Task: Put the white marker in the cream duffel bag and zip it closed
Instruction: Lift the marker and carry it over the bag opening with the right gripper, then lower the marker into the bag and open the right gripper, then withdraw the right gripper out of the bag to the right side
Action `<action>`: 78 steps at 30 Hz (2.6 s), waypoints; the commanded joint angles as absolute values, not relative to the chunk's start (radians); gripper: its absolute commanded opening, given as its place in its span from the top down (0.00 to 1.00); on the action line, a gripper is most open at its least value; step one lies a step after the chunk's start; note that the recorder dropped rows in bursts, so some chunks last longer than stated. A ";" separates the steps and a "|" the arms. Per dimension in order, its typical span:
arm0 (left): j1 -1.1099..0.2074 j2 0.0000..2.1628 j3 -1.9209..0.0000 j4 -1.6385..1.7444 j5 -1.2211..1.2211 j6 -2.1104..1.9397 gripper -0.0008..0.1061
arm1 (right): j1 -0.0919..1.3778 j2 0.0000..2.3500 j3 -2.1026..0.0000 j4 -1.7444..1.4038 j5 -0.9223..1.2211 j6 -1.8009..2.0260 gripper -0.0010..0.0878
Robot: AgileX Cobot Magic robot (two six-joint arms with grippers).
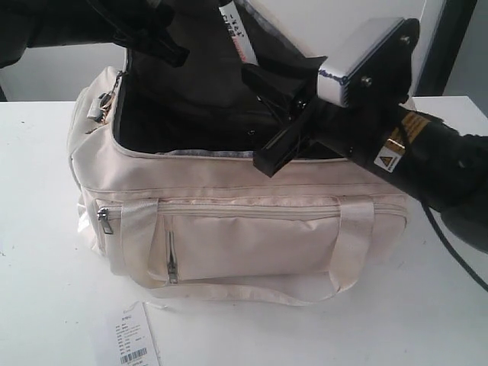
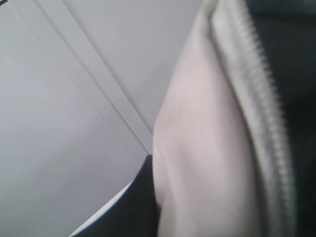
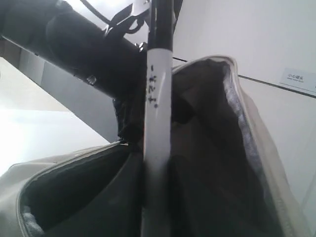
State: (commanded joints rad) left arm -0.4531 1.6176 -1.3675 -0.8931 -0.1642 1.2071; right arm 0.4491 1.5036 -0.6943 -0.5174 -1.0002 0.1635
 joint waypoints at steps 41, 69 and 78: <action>-0.453 1.618 -1.368 -0.893 -0.164 1.207 0.99 | 0.449 1.391 -0.697 -1.091 -0.877 1.033 0.59; -0.453 1.618 -1.368 -0.893 -0.164 1.207 0.99 | 0.446 1.236 -0.737 -1.744 -0.672 1.612 0.99; -0.453 1.618 -1.368 -0.893 -0.164 1.207 0.99 | 0.446 1.228 -0.800 -1.744 -0.203 1.493 0.99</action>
State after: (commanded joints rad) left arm -0.4531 1.6176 -1.3675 -0.8931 -0.1642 1.2071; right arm 0.4463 1.2277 -0.8005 -1.7444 -0.2034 1.4933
